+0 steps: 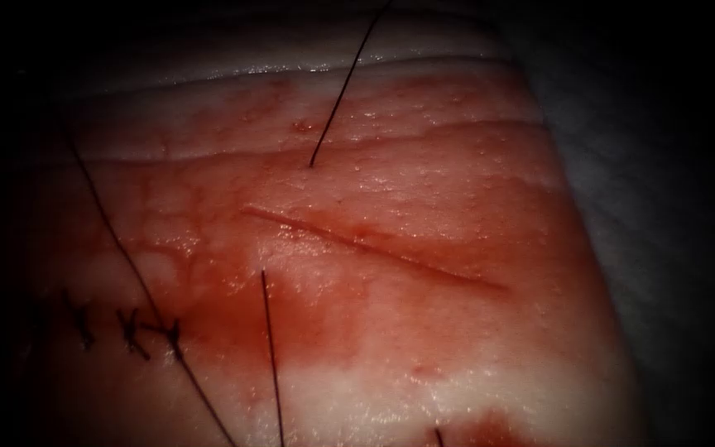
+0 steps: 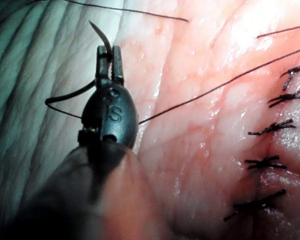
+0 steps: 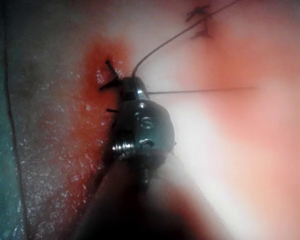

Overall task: Wound Closure
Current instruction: Use the right hand to pull the suture through the skin until only a short tail remains.

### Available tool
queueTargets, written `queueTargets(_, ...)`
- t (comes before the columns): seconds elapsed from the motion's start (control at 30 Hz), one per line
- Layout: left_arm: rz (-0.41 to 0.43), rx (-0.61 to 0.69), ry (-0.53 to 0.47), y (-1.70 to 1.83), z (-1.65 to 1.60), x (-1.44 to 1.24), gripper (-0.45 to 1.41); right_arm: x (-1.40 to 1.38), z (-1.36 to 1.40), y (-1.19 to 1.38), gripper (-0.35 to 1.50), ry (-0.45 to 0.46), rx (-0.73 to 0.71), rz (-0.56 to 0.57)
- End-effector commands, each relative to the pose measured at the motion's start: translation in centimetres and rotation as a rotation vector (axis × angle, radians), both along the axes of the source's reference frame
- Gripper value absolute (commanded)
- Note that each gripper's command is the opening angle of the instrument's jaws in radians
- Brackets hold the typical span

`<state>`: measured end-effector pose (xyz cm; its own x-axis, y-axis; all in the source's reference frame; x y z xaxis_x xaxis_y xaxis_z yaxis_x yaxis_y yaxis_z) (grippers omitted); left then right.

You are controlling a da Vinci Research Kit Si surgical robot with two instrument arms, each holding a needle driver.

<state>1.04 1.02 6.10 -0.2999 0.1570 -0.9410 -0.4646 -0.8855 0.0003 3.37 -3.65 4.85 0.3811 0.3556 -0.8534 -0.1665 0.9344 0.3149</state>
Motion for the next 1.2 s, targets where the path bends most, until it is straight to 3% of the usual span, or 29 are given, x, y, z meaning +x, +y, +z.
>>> queueTargets(0.03, 0.002, -0.006, -0.003, 0.01, 0.05, -0.06, -0.45, 0.14, 0.04, 0.05, 0.99, 0.028, -0.024, 0.011)
queueTargets(0.13, 0.002, -0.010, 0.000, -0.05, 0.03, -0.06, -0.45, 0.14, 0.03, 0.29, 1.28, 0.081, -0.068, 0.048)
queueTargets(0.2, 0.005, -0.009, -0.001, -0.06, 0.01, -0.01, -0.45, 0.11, 0.05, 0.46, 1.35, 0.108, -0.091, 0.065)
queueTargets(0.4, 0.005, 0.000, 0.004, 0.02, -0.02, 0.16, -0.45, -0.05, 0.25, 0.99, 1.20, 0.126, -0.115, 0.078)
queueTargets(0.57, -0.007, -0.003, 0.016, 0.00, -0.02, 0.12, -0.45, -0.04, 0.67, 1.33, 1.10, 0.061, -0.132, 0.078)
queueTargets(0.9, 0.004, -0.017, 0.007, -0.08, 0.02, -0.06, -0.45, 0.17, 1.44, 1.79, 1.13, -0.019, -0.141, 0.117)
queueTargets(0.93, 0.006, -0.023, 0.010, -0.09, 0.03, -0.06, -0.45, 0.19, 1.47, 1.80, 1.06, -0.025, -0.141, 0.114)
queueTargets(0.97, 0.008, -0.022, 0.012, -0.09, 0.03, -0.06, -0.45, 0.22, 1.50, 1.79, 0.88, -0.037, -0.144, 0.103)
queueTargets(1.0, 0.008, -0.023, 0.012, -0.09, 0.03, -0.06, -0.45, 0.23, 1.52, 1.79, 0.51, -0.044, -0.142, 0.095)
queueTargets(1.03, 0.008, -0.023, 0.012, -0.09, 0.04, -0.06, -0.45, 0.24, 1.54, 1.78, 0.00, -0.054, -0.136, 0.090)
queueTargets(1.07, 0.008, -0.023, 0.013, -0.10, 0.04, -0.06, -0.45, 0.24, 1.56, 1.77, -0.35, -0.067, -0.098, 0.091)
queueTargets(1.2, 0.009, -0.019, 0.010, -0.11, 0.04, -0.07, -0.45, 0.23, 1.59, 1.72, -0.35, -0.096, -0.018, 0.090)
